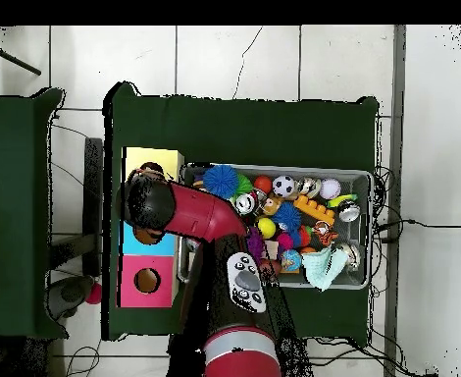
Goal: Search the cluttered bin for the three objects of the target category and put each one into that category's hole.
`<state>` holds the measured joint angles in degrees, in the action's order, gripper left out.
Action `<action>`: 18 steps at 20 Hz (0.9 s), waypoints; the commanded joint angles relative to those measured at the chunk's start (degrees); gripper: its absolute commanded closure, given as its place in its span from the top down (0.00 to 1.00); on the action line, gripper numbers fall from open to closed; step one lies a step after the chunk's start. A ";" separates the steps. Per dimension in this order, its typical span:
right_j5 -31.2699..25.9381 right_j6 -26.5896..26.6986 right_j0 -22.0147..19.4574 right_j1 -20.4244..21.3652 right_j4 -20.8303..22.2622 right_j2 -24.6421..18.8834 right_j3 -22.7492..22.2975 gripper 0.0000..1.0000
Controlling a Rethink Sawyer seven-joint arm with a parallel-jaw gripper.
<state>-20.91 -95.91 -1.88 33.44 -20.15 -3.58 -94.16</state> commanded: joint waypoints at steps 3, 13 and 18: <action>-1.13 -7.15 -0.86 -5.19 3.27 0.64 -1.42 0.00; 2.39 -5.42 -4.50 -8.24 3.27 -2.81 -1.40 0.00; 1.52 -4.21 -4.63 -9.37 4.56 -2.08 0.16 0.00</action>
<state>-19.77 -95.91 -3.54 30.14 -20.16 -5.33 -92.74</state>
